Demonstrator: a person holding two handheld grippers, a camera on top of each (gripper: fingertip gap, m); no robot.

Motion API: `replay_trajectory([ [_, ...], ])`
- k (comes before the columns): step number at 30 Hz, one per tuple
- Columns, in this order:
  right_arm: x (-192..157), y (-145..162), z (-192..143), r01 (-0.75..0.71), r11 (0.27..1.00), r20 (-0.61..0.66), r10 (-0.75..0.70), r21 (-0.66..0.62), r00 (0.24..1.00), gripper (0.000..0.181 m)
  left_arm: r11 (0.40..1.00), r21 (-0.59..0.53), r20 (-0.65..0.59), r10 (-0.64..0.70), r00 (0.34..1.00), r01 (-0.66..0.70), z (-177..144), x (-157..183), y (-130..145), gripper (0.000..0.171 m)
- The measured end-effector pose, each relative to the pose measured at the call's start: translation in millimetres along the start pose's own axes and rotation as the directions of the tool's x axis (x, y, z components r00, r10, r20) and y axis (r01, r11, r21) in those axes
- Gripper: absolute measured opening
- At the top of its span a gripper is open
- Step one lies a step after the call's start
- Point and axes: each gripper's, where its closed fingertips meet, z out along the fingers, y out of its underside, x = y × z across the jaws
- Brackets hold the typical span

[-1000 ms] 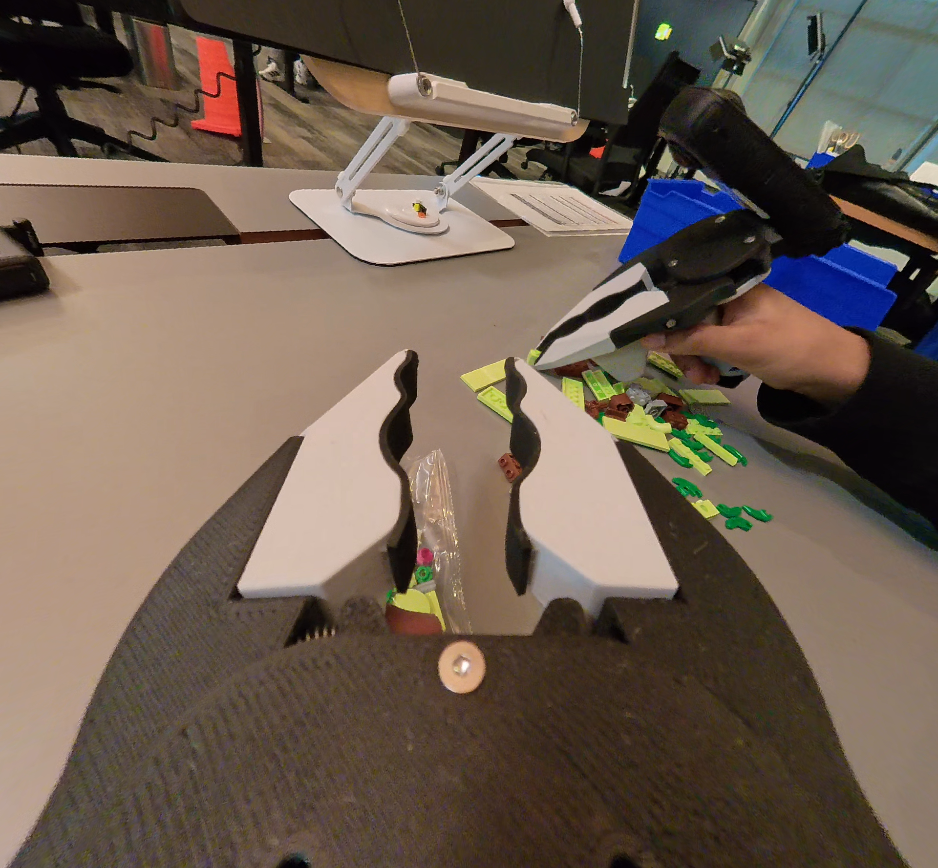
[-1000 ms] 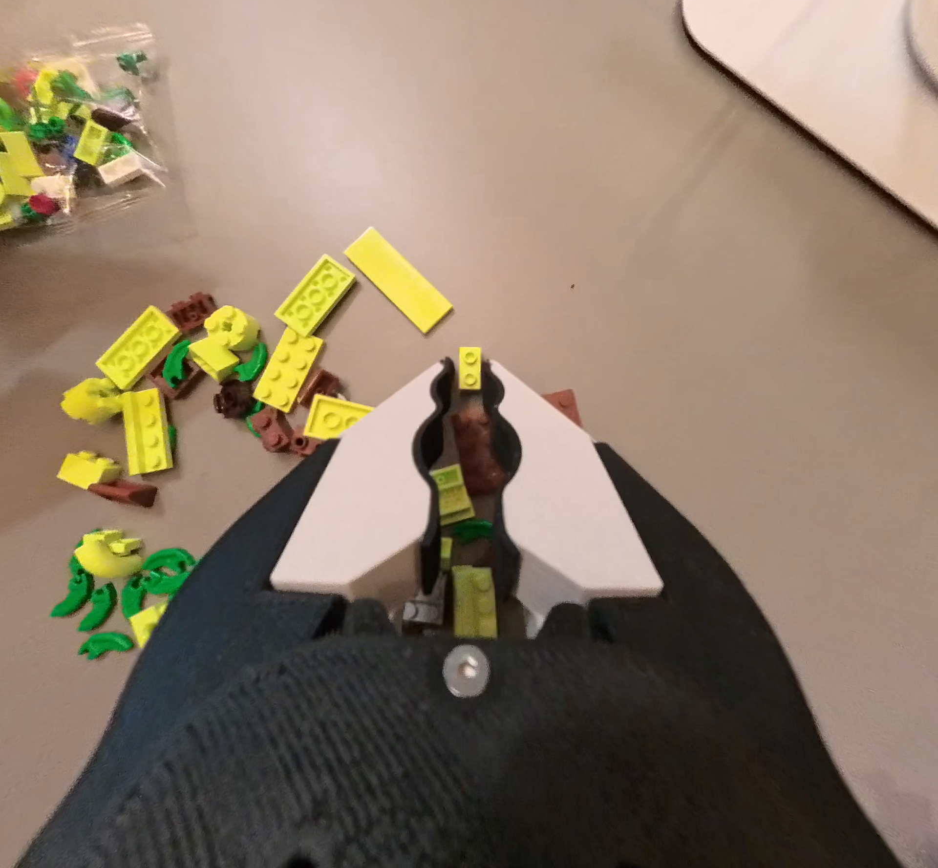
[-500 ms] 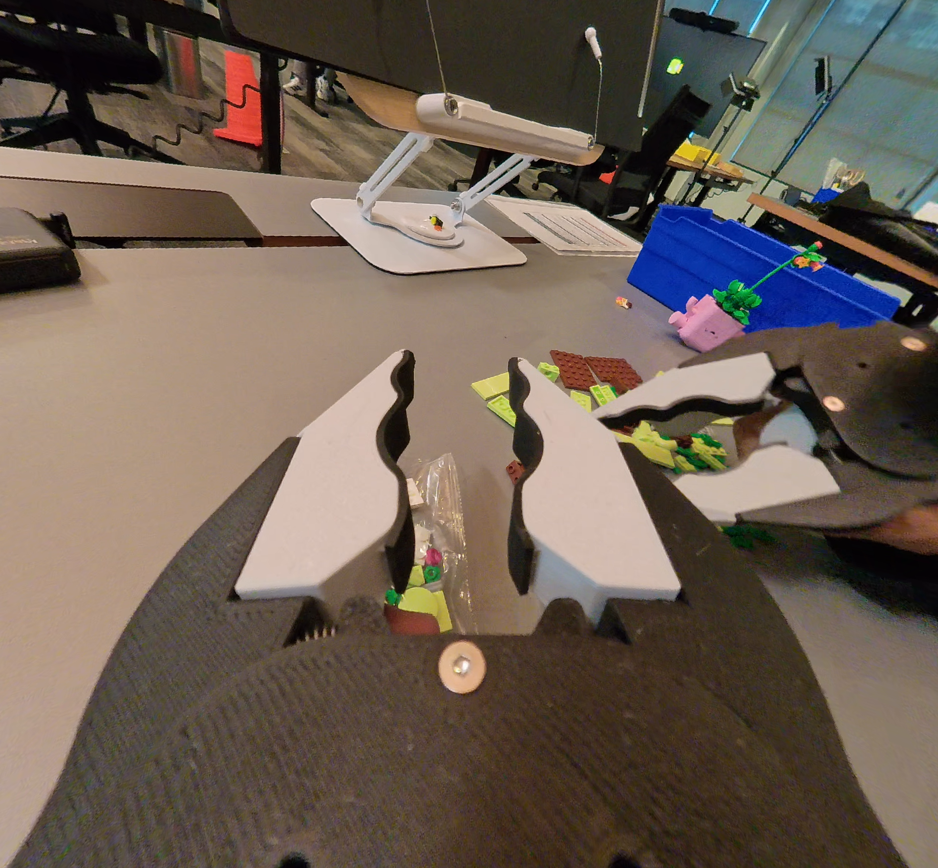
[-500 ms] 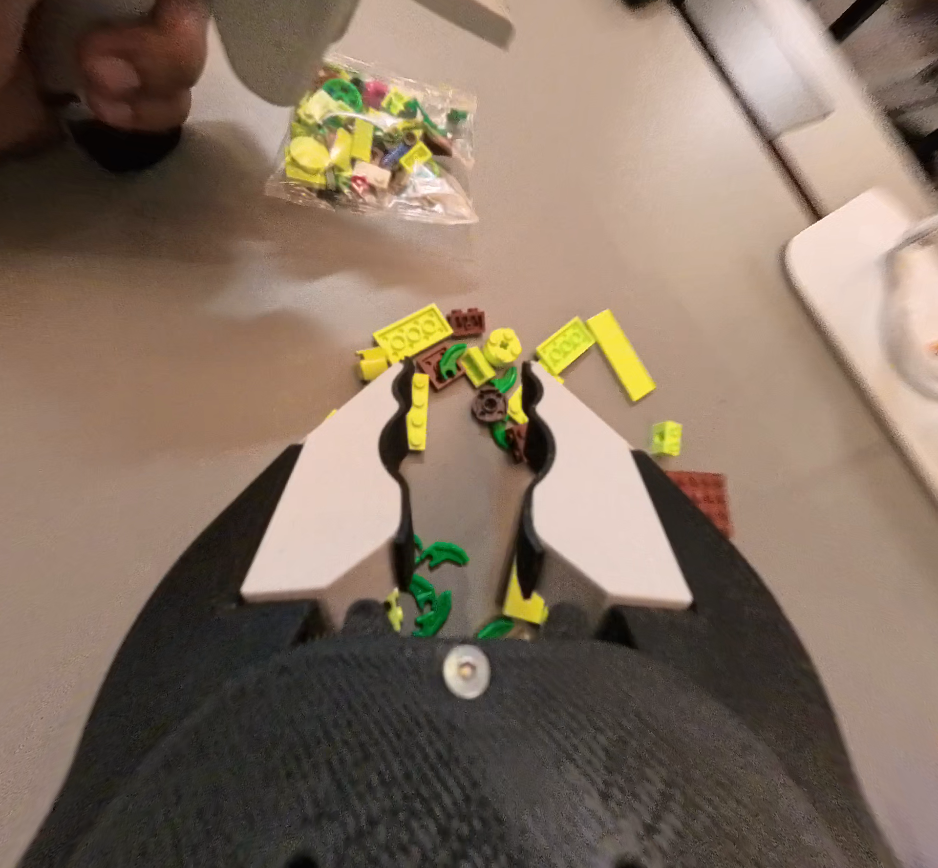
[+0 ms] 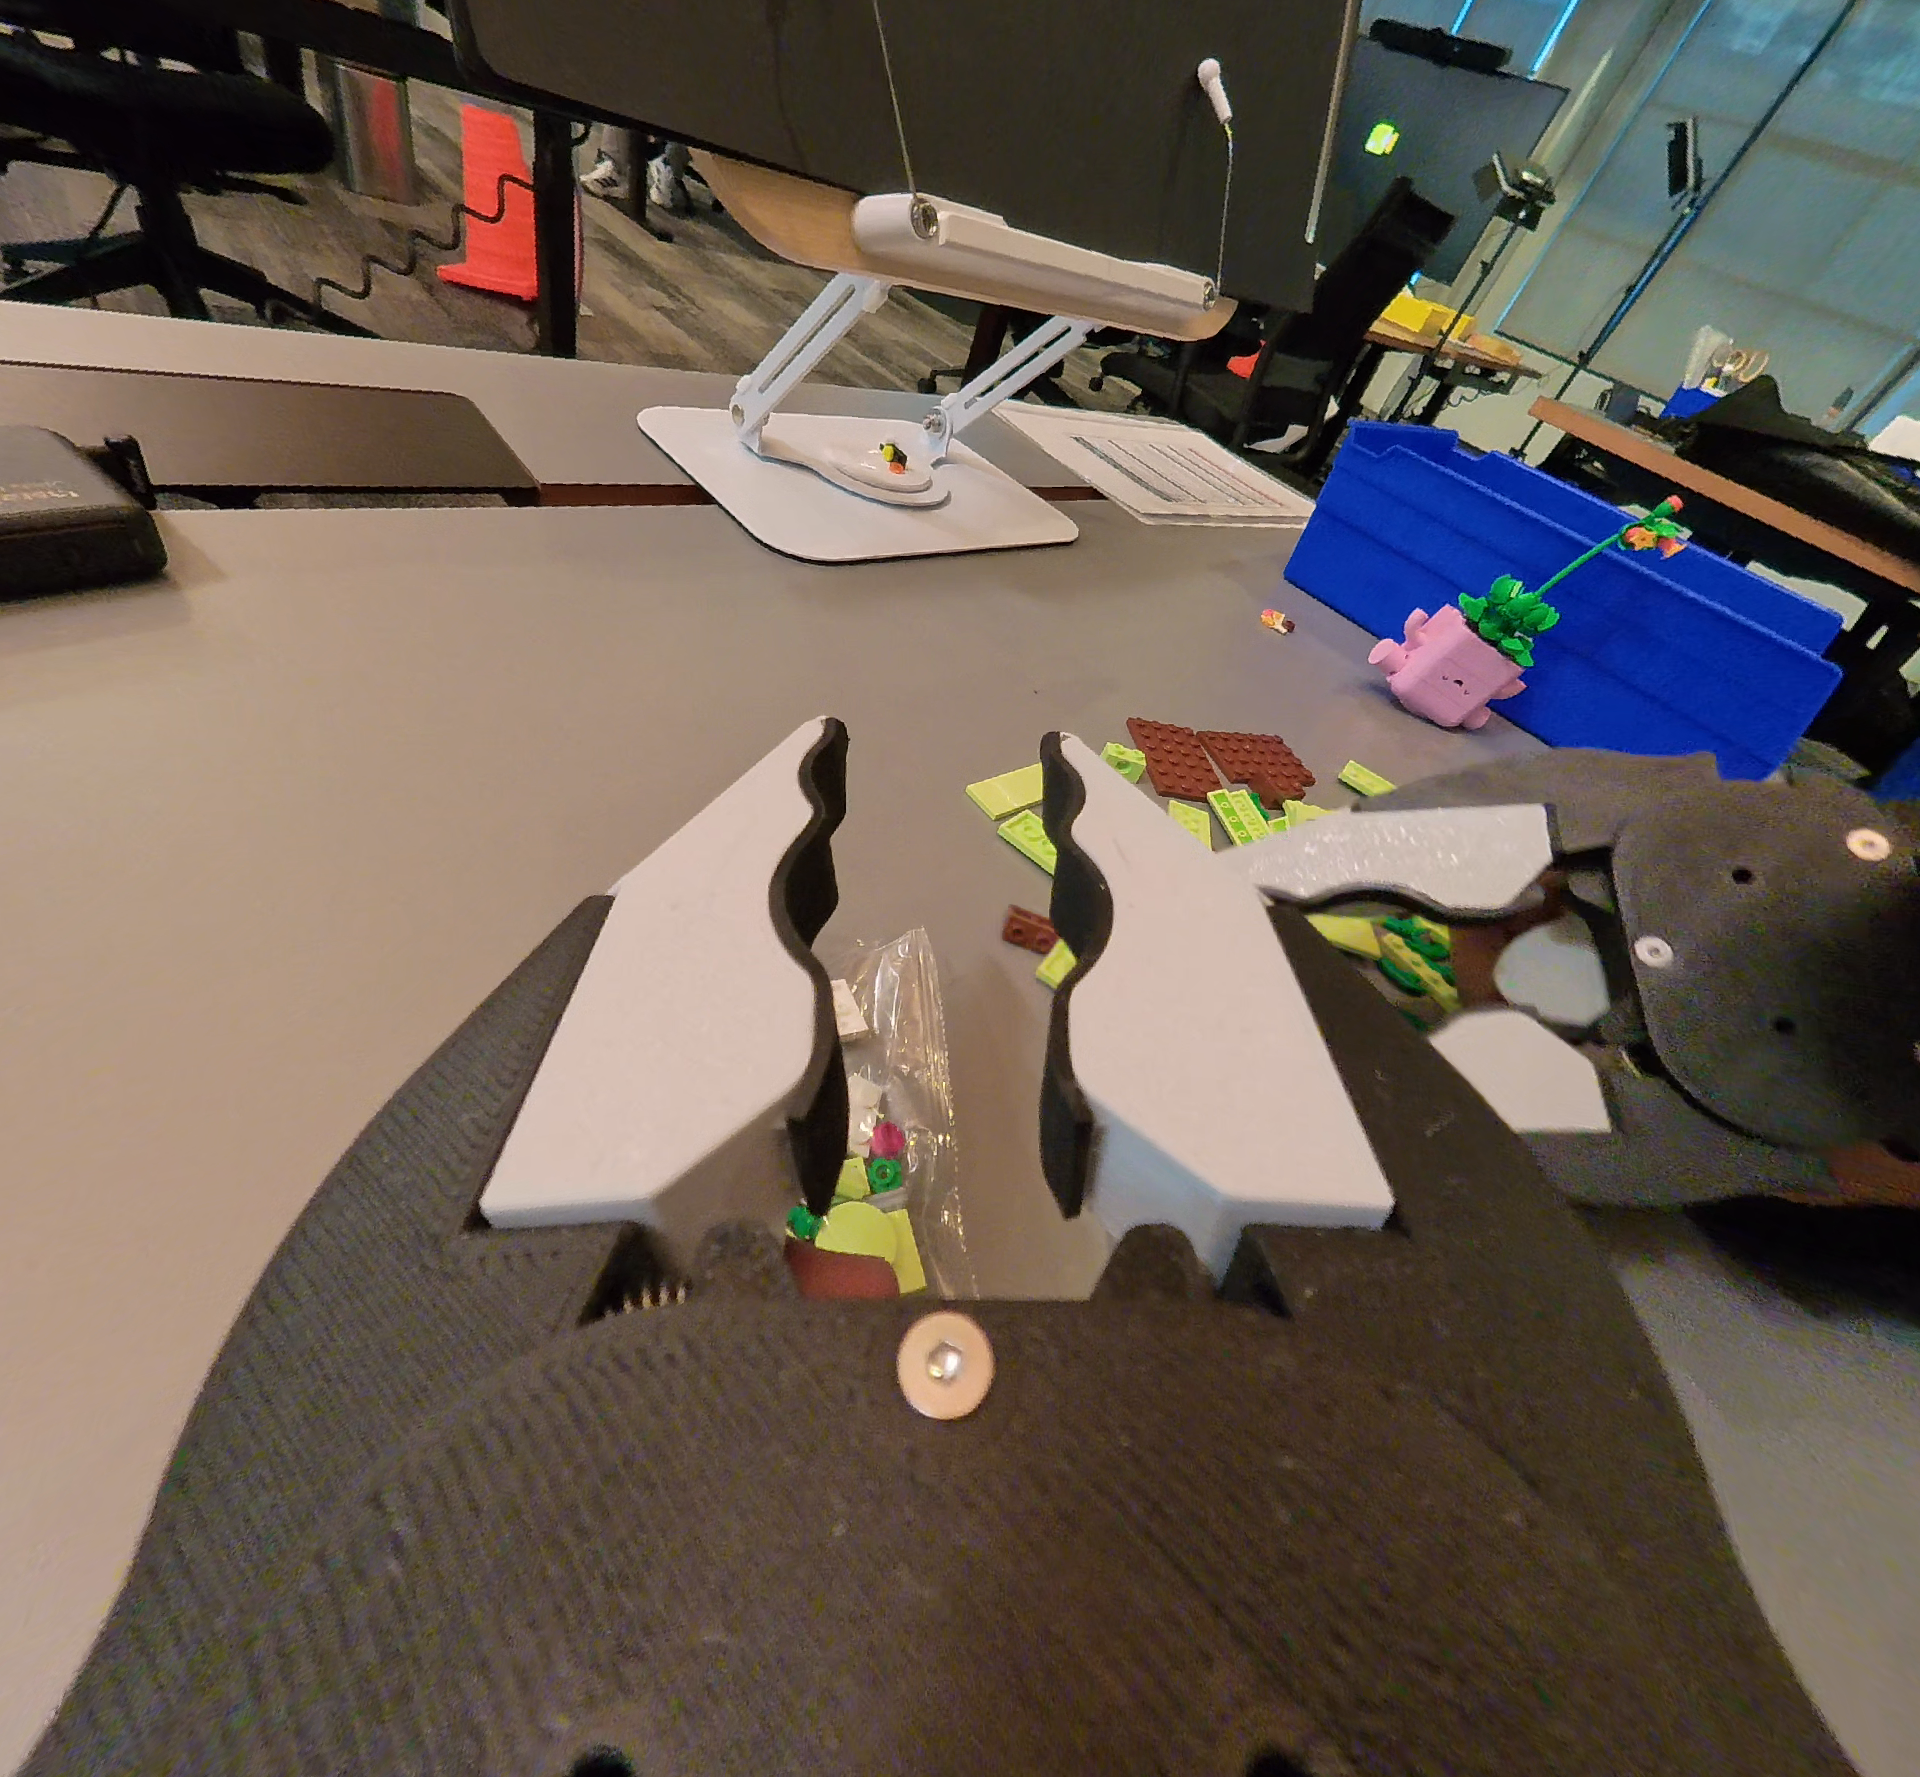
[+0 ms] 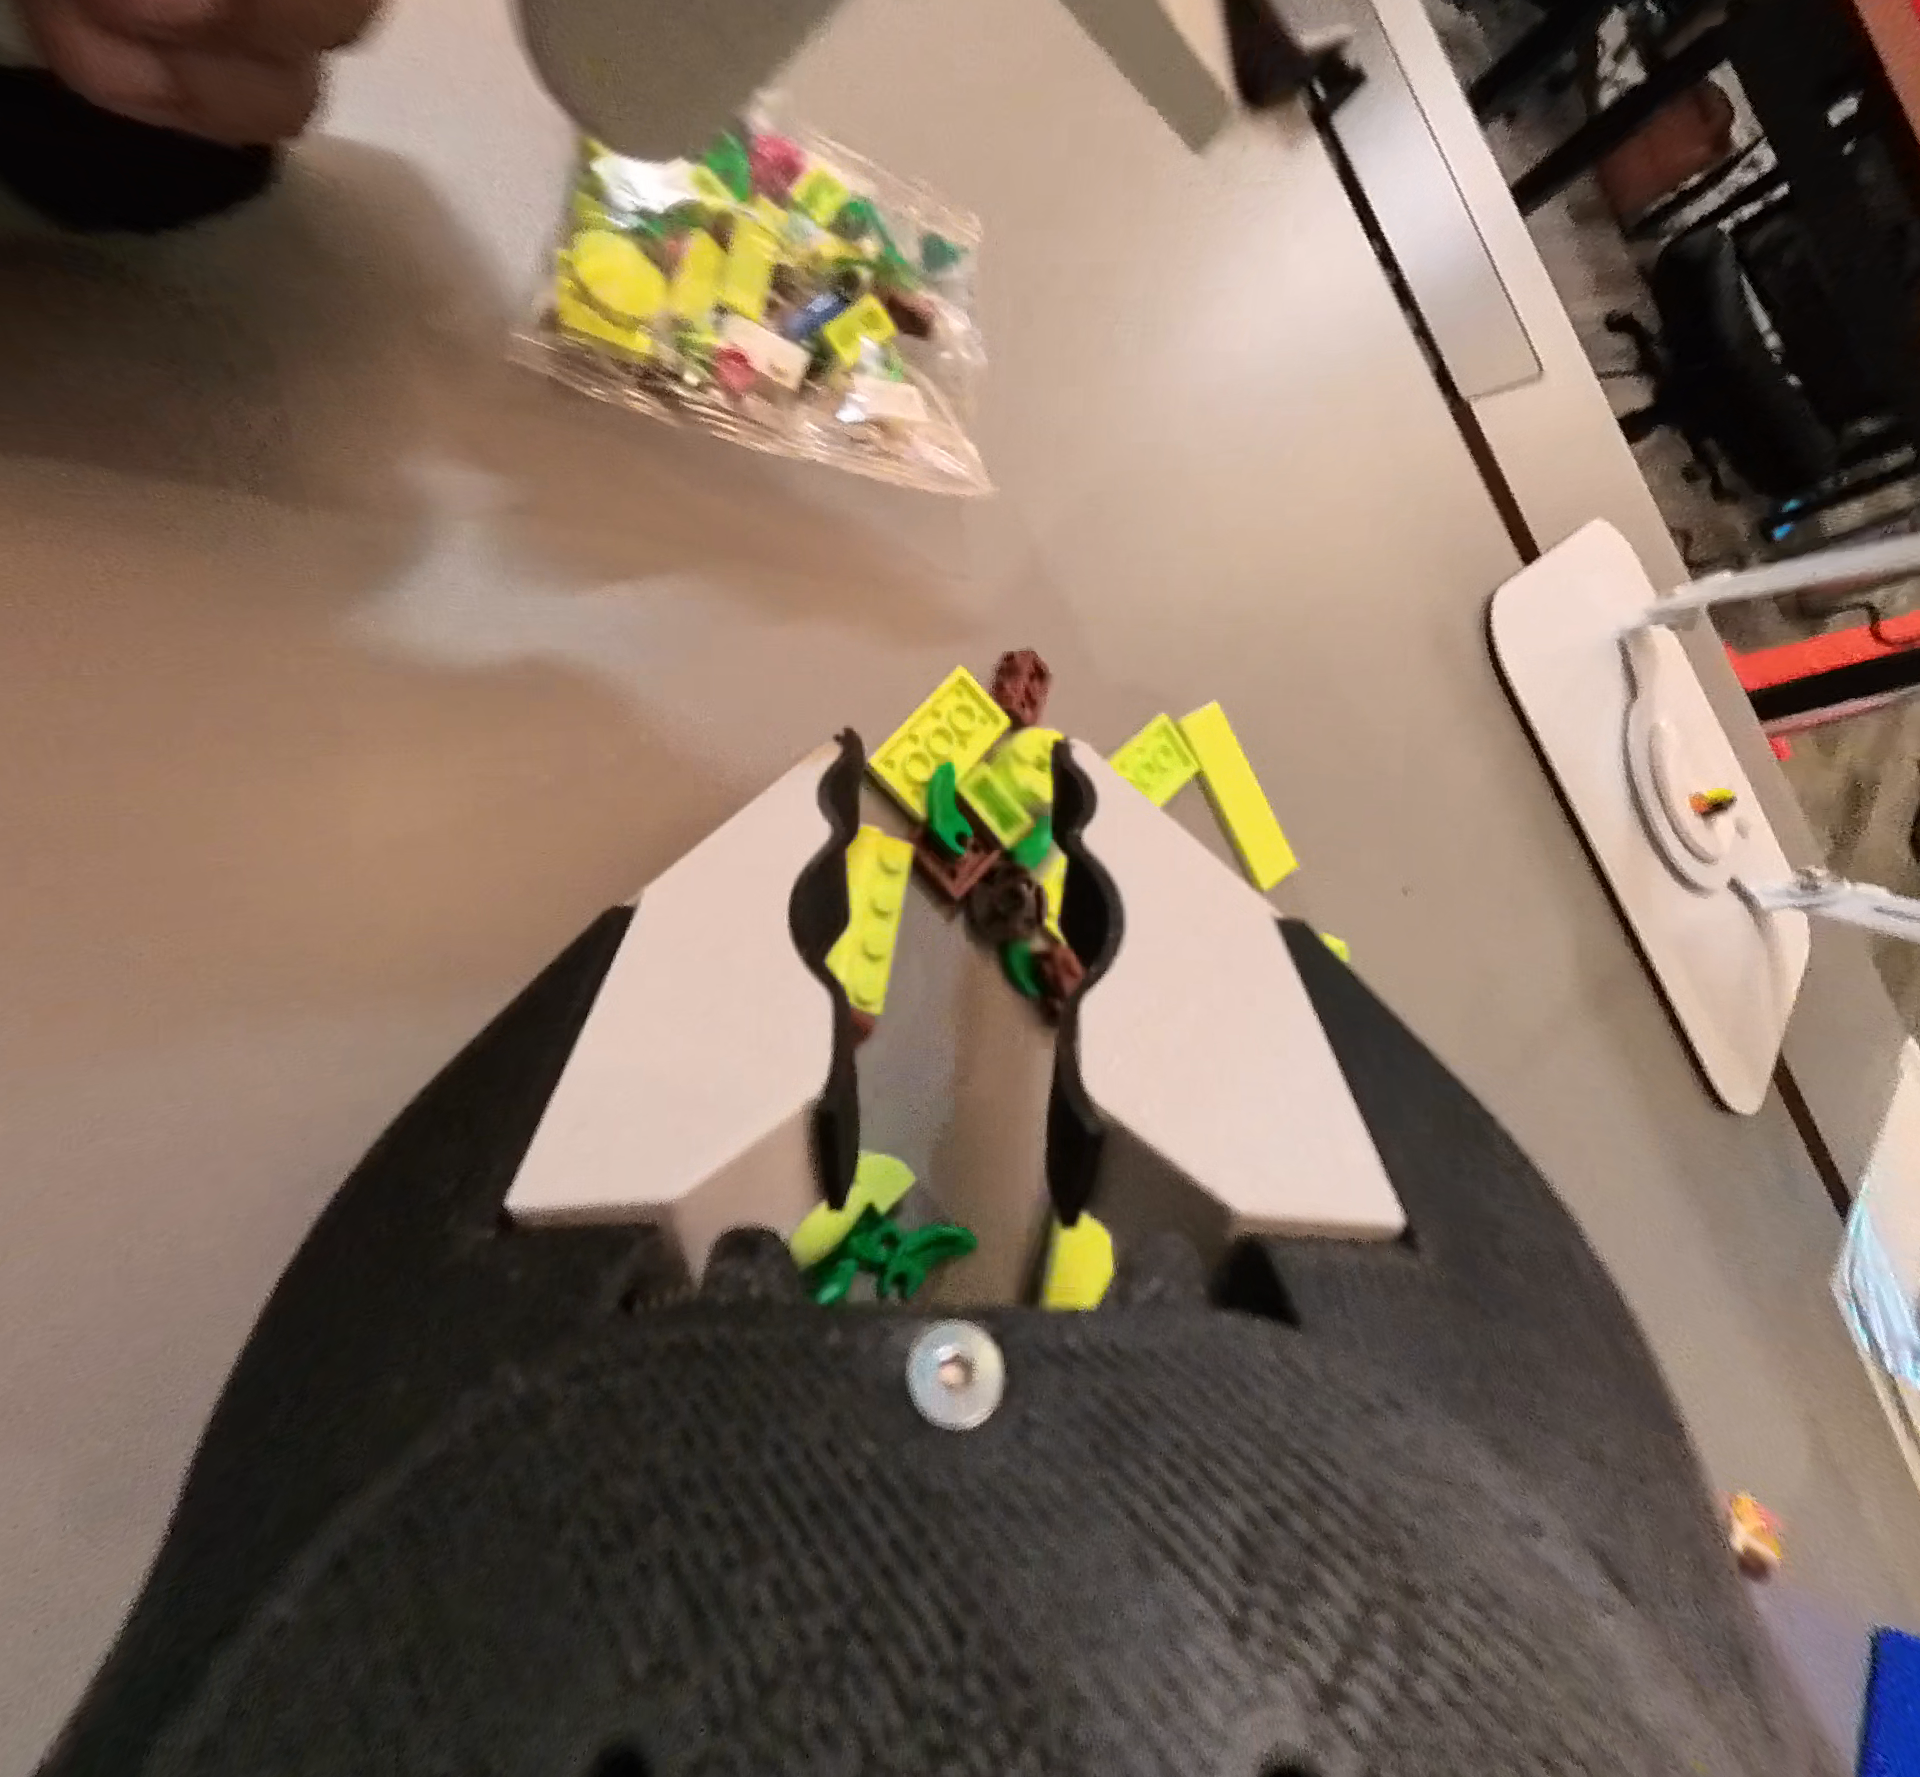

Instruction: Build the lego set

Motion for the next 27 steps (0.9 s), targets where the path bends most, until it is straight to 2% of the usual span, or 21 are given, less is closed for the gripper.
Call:
replay_trajectory([
  [7,36.6,26.0,2.2,-0.062,0.996,-0.049,0.060,-0.058,0.997,0.036,1.000,-0.005,-0.003,0.003,1.000,-0.003,0.5,0.6,0.5,0.035],
  [12,43.2,13.2,-15.6,-0.174,0.984,0.031,0.173,0.049,0.985,0.036,1.000,0.001,-0.004,-0.003,1.000,0.003,-0.2,0.0,-0.1,0.036],
  [15,20.7,3.3,-34.3,-0.215,0.973,0.218,0.192,0.086,0.957,0.026,1.000,0.001,-0.005,-0.005,1.000,0.005,-0.2,-0.2,-0.2,0.035],
  [16,9.1,3.6,-40.1,-0.216,0.974,0.293,0.186,0.073,0.938,0.026,1.000,0.001,-0.004,-0.005,1.000,0.005,-0.1,-0.1,-0.1,0.035],
  [20,-19.2,13.2,-51.5,-0.249,0.968,0.456,0.226,-0.009,0.861,0.028,1.000,-0.003,-0.003,0.001,1.000,-0.001,0.3,0.4,0.3,0.035],
  [23,-27.5,17.5,-51.8,-0.264,0.964,0.492,0.246,-0.033,0.835,0.027,1.000,-0.002,0.000,0.002,1.000,-0.002,0.1,0.2,0.1,0.035],
  [27,-28.3,22.4,-49.6,-0.221,0.974,0.471,0.215,-0.045,0.855,0.008,1.000,0.003,0.001,-0.001,1.000,0.001,-0.6,-0.2,-0.4,0.035],
])
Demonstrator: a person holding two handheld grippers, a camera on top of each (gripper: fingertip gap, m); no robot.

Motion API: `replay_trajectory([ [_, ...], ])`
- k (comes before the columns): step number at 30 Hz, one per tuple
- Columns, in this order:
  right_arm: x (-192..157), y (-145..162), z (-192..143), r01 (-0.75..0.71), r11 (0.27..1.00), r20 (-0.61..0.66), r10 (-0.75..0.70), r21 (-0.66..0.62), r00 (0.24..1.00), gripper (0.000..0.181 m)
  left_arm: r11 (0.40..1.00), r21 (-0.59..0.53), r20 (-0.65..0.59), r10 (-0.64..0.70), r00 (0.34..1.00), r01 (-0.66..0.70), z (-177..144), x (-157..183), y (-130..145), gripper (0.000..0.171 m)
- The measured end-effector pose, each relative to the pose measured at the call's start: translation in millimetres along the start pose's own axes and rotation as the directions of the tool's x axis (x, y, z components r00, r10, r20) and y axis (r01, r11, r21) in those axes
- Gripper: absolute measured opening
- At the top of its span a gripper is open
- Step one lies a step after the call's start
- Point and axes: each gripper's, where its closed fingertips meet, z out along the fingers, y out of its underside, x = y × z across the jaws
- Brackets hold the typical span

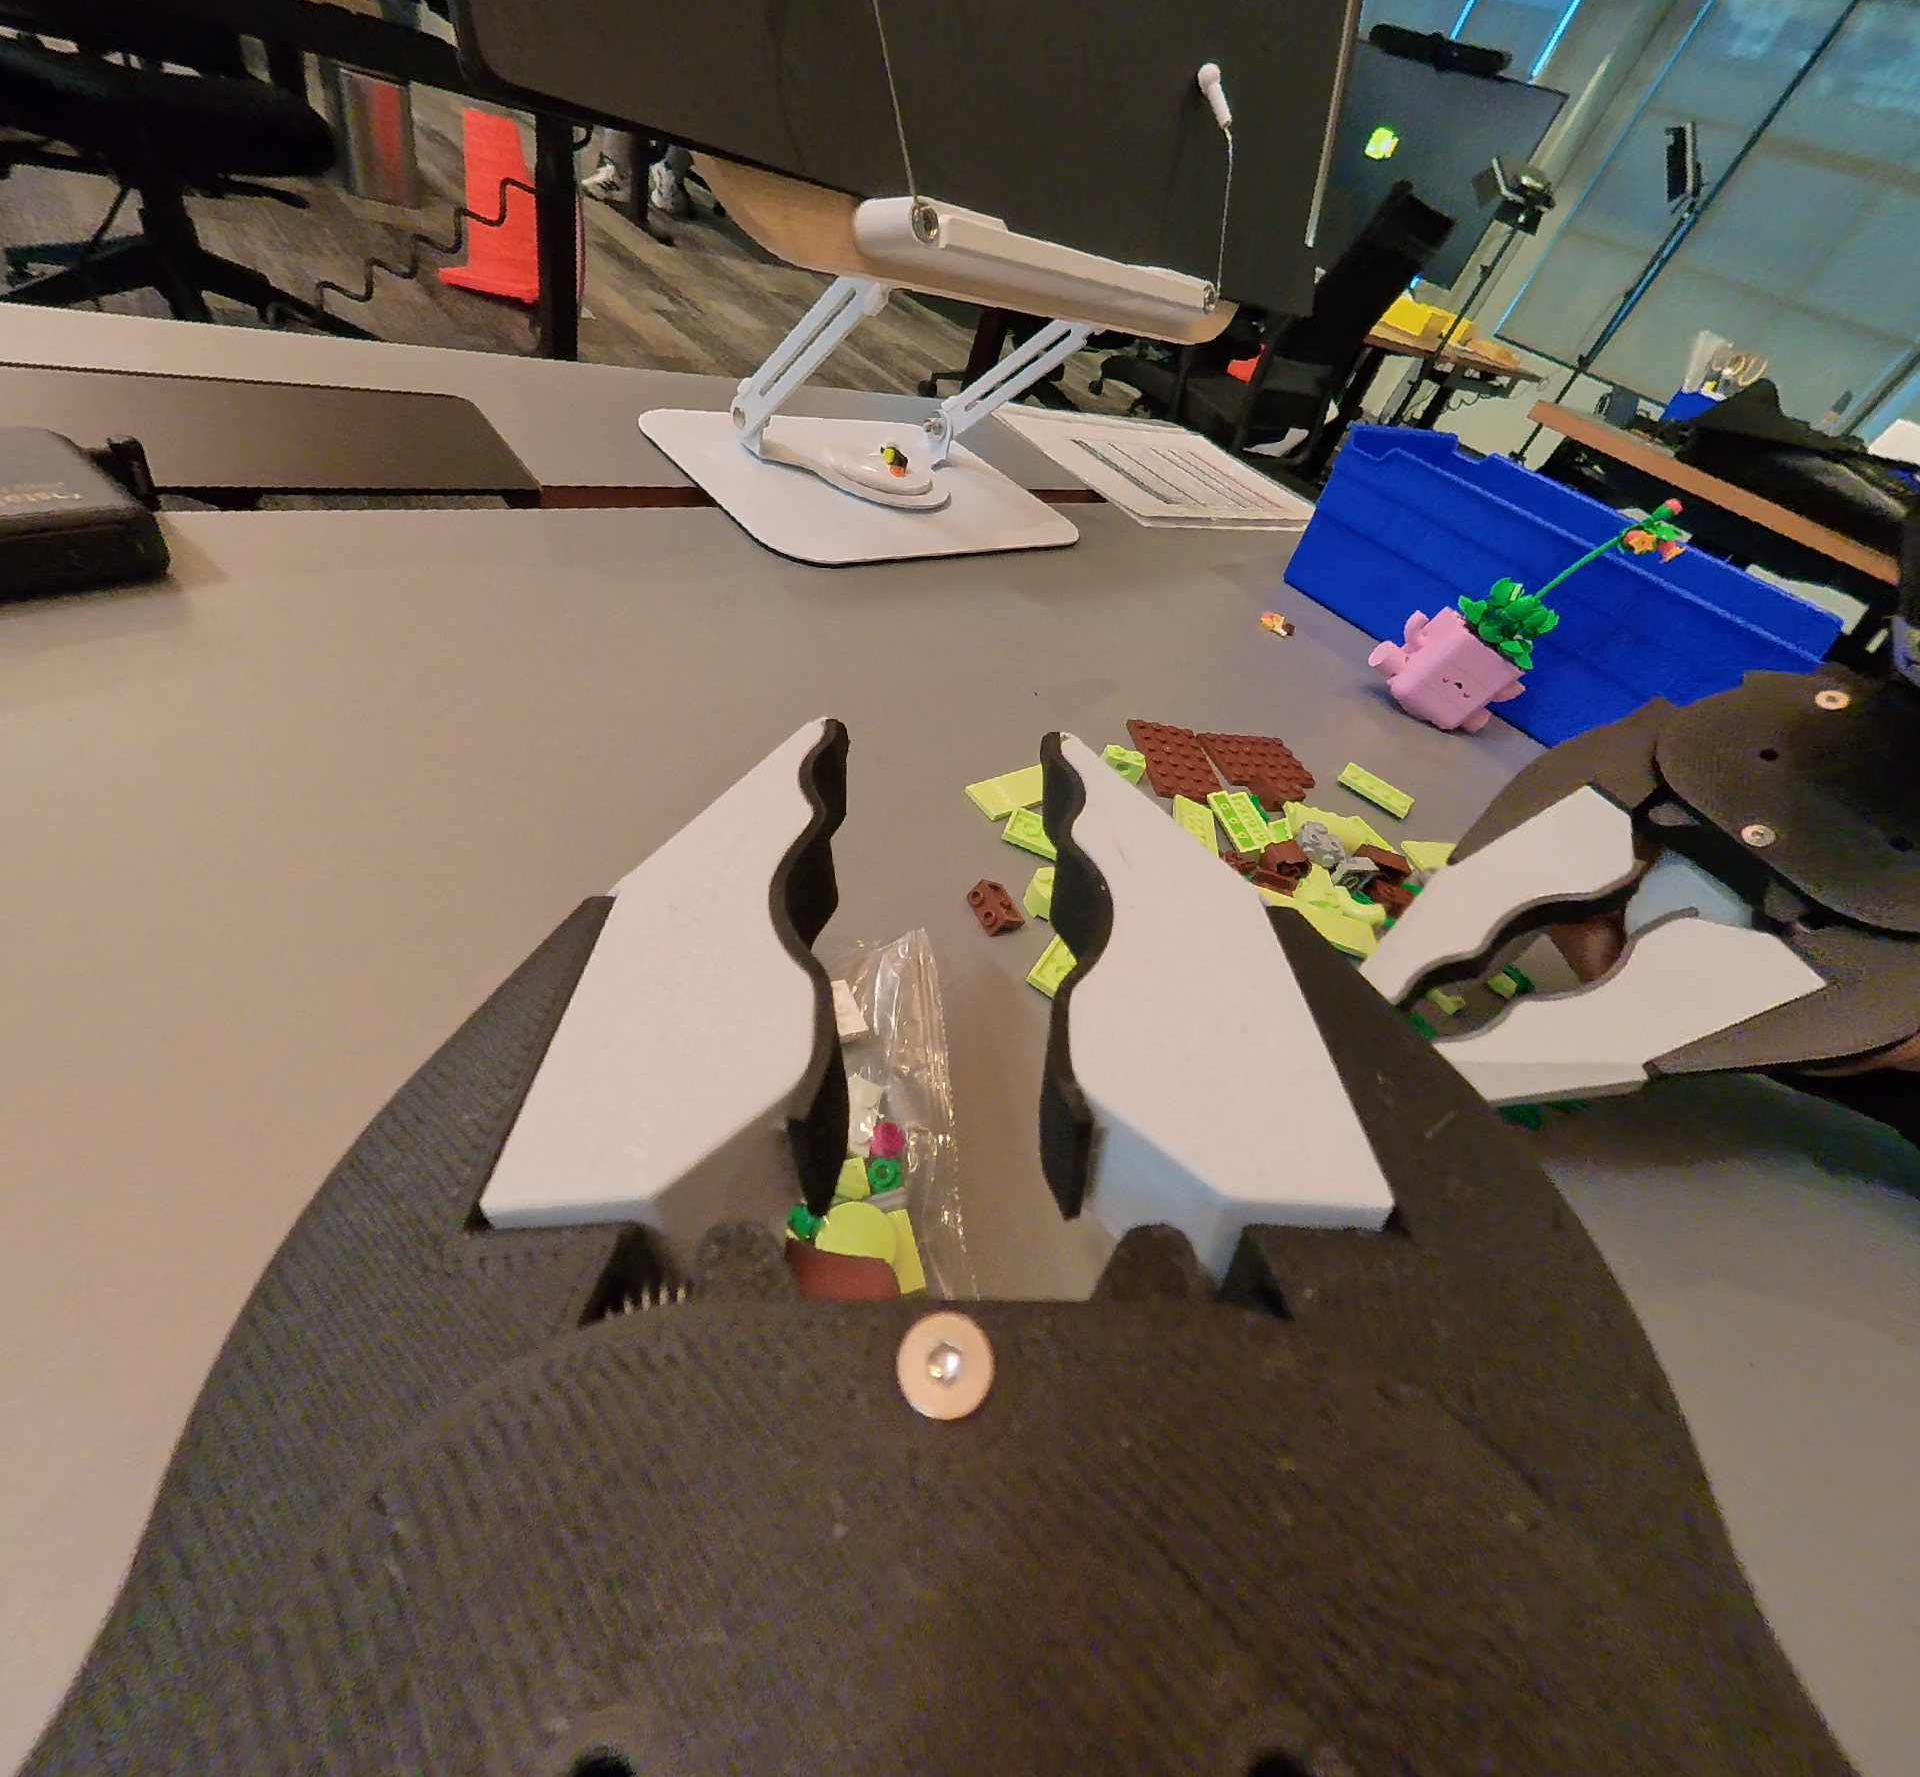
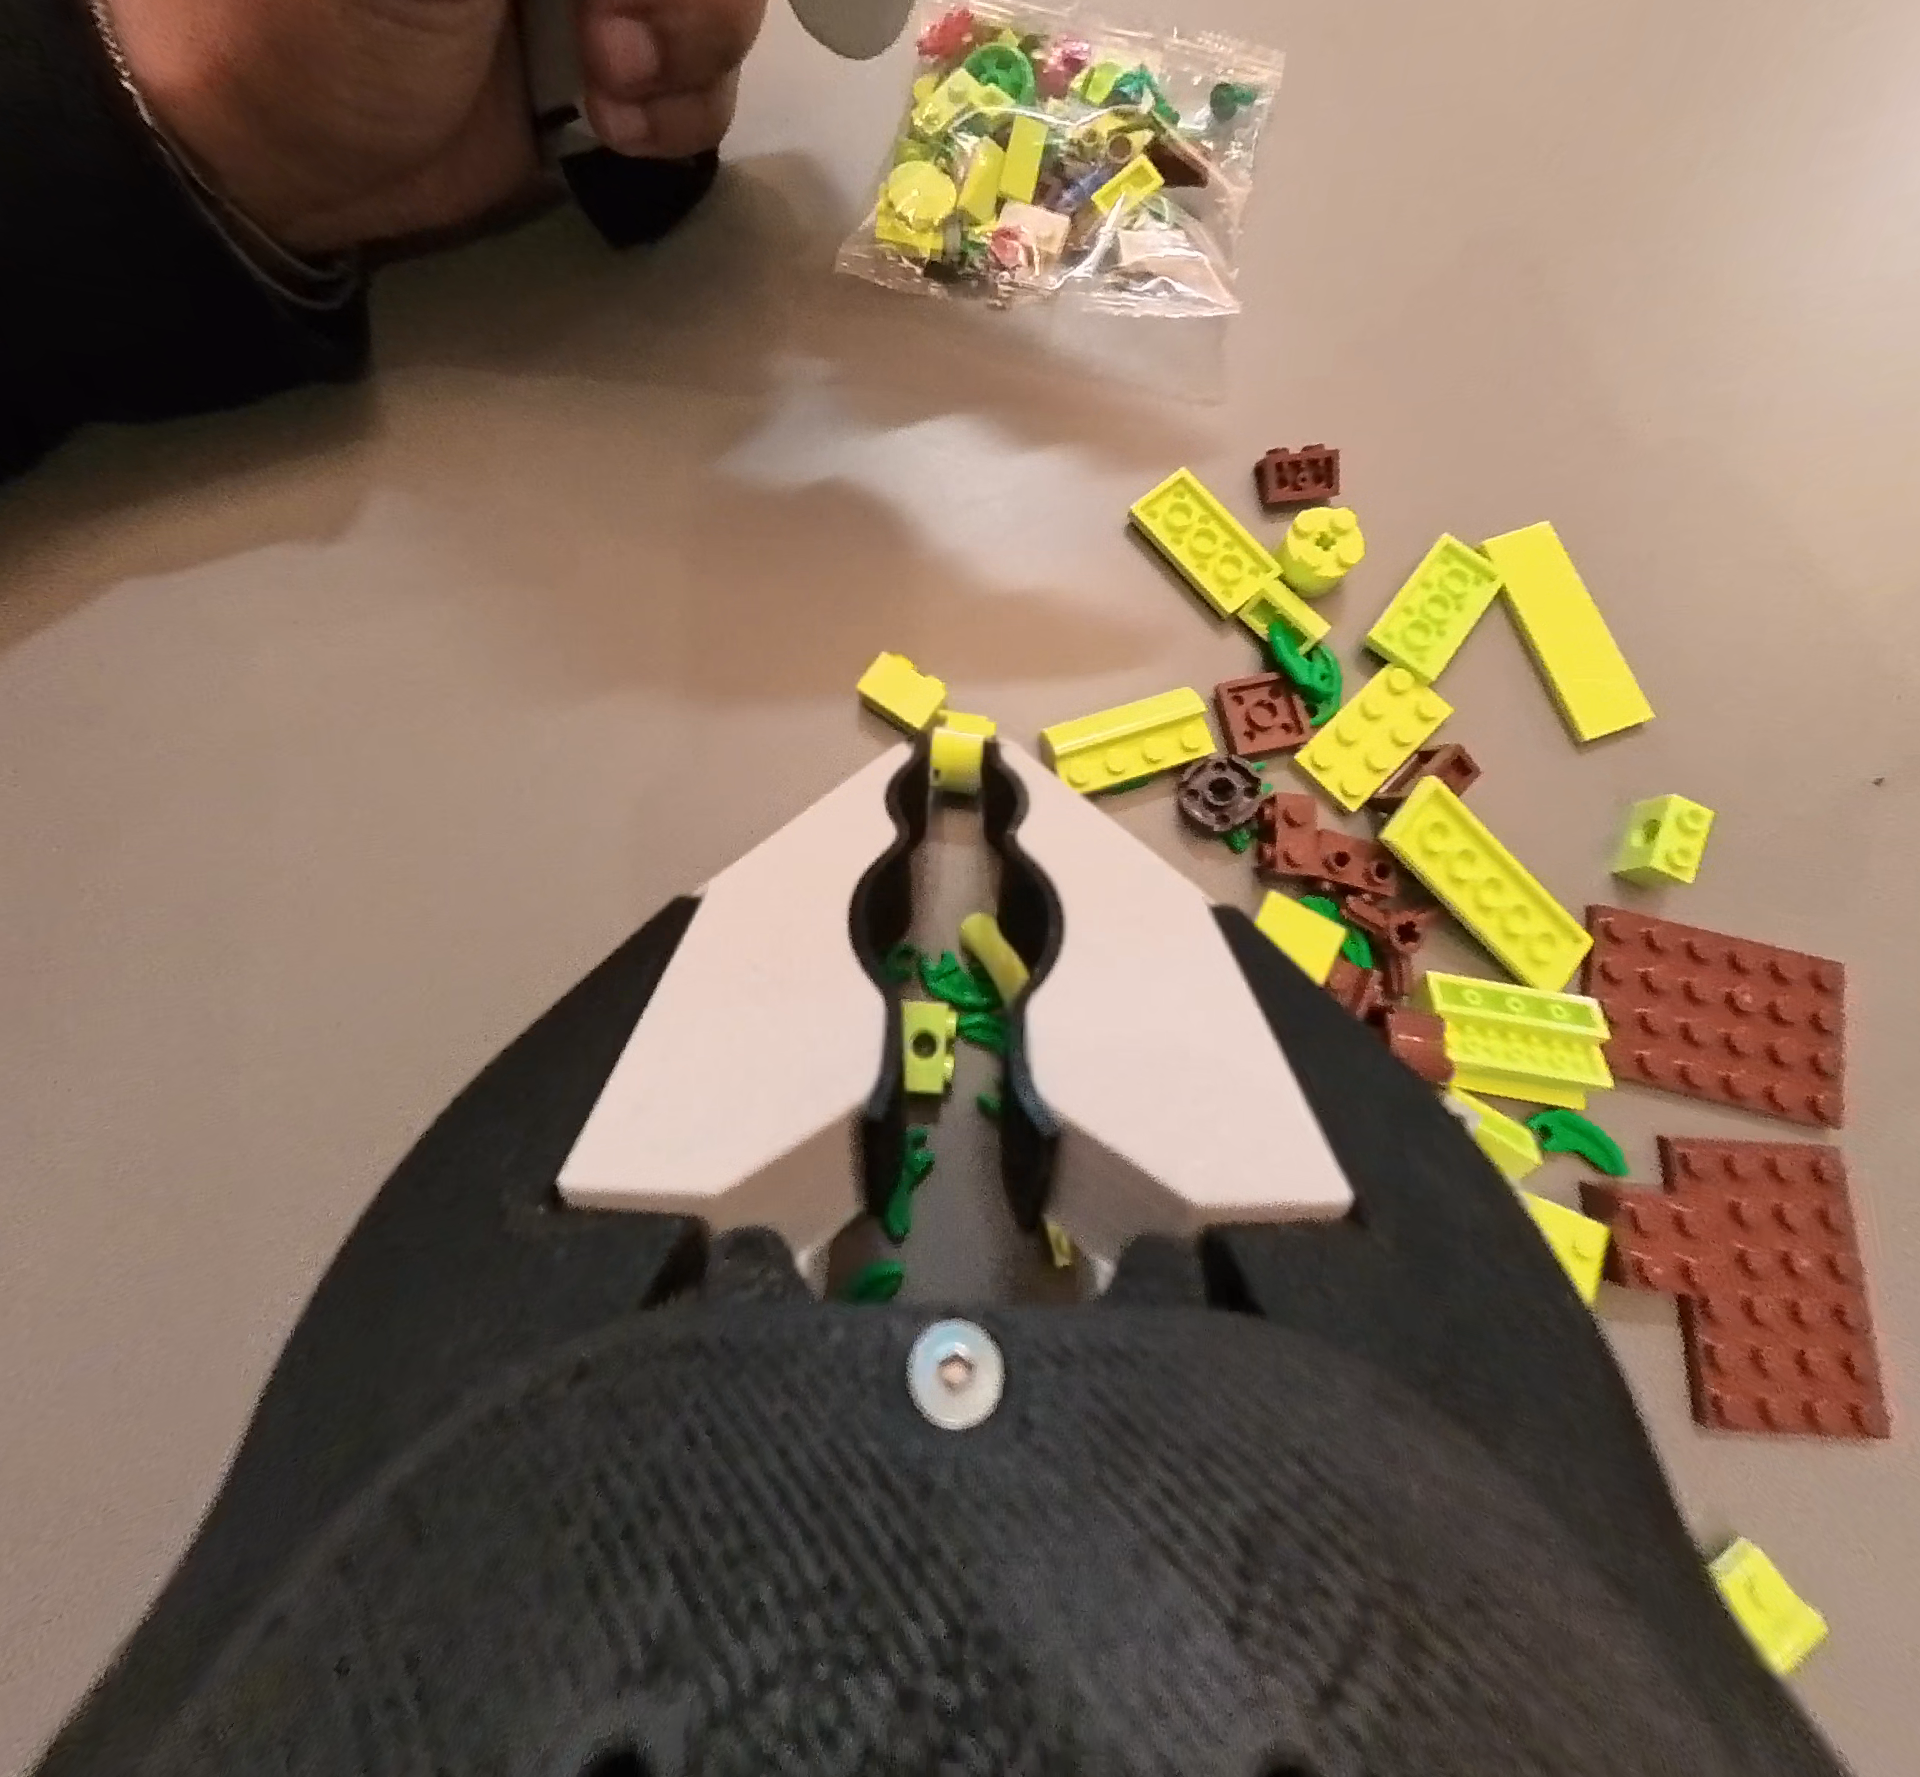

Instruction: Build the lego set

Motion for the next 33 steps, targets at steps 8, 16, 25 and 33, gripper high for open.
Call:
replay_trajectory([
  [8,45.1,-6.1,-34.2,-0.018,0.998,-0.196,0.031,0.067,0.980,0.008,1.000,-0.002,-0.002,0.001,1.000,-0.001,0.2,0.3,0.3,0.035],
  [16,108.2,0.7,-33.2,0.145,0.982,-0.428,-0.182,-0.118,0.885,0.008,1.000,-0.010,-0.002,0.006,1.000,-0.006,1.2,0.9,1.3,0.035],
  [25,131.6,7.9,-3.0,0.264,0.883,-0.440,-0.429,-0.388,0.789,0.010,1.000,-0.006,-0.006,0.001,1.000,-0.001,0.7,1.0,0.8,0.035],
  [33,113.5,9.1,-1.0,0.147,0.949,-0.348,-0.242,-0.277,0.906,0.019,1.000,-0.008,-0.012,0.007,1.000,-0.007,1.9,2.8,0.9,0.035],
])
